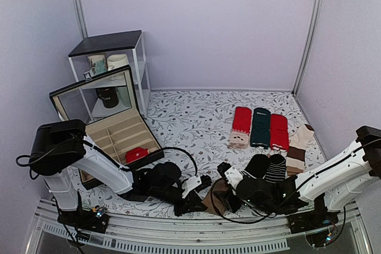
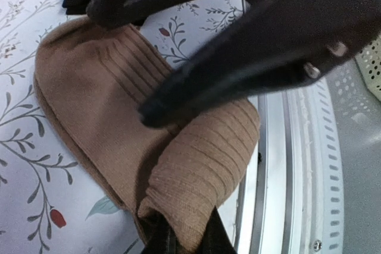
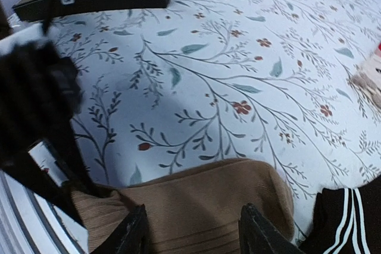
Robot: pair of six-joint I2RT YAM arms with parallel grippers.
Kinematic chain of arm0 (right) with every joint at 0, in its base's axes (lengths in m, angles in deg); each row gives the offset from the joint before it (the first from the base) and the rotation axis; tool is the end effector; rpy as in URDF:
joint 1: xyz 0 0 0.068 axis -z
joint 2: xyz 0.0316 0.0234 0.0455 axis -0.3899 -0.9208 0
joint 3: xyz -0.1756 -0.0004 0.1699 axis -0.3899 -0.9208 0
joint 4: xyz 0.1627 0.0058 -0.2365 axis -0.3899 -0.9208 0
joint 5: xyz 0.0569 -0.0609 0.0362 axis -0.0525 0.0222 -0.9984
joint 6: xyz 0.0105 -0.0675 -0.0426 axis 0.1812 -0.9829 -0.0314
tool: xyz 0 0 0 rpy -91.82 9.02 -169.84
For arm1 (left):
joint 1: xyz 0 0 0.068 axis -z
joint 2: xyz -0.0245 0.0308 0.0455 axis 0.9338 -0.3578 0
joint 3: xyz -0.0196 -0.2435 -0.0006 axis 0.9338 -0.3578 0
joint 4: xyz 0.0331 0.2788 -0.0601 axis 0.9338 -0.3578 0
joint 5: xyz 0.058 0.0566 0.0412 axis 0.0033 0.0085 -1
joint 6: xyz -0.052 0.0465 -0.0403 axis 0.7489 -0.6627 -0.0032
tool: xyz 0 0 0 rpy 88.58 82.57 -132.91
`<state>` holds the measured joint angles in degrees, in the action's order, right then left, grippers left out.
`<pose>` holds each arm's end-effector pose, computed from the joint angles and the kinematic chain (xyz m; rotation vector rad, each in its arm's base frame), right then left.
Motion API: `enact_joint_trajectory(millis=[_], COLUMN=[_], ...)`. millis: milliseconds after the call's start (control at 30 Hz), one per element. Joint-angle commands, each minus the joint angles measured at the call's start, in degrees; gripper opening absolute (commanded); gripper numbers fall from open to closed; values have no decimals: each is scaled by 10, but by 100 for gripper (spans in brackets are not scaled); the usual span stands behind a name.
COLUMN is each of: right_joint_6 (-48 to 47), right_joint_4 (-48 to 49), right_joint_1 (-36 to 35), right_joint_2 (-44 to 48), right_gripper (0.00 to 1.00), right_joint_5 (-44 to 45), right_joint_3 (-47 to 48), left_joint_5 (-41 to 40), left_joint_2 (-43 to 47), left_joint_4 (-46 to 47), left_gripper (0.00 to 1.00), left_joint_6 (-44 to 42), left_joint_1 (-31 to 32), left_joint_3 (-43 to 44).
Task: Roll the socks
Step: Roll a pair of socks at the corner of the board.
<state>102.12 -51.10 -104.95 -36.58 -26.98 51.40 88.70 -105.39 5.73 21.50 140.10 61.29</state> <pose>0.0756 0.2906 0.0697 -0.8218 2.0369 0.4725 0.0904 -0.3343 0.0214 1.3563 2.0505 -1.1144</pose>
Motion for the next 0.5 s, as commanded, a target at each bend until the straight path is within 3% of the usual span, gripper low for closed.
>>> enact_joint_trajectory(millis=[0, 333, 467], right_joint_6=[77, 157, 142], right_joint_4=[-62, -120, -118], right_joint_1=[31, 45, 55], right_joint_2=[-3, -1, -53], right_gripper=[48, 43, 22], right_joint_5=[-1, -40, -54], right_joint_3=[-4, 3, 30], left_joint_5=[-7, -10, -21], left_joint_2=[-42, -45, -41], left_joint_4=[-142, -134, -133], left_gripper=[0, 0, 0], left_joint_6=[6, 6, 12], left_joint_1=[-2, -3, -2], left_joint_3=[-33, -37, -41])
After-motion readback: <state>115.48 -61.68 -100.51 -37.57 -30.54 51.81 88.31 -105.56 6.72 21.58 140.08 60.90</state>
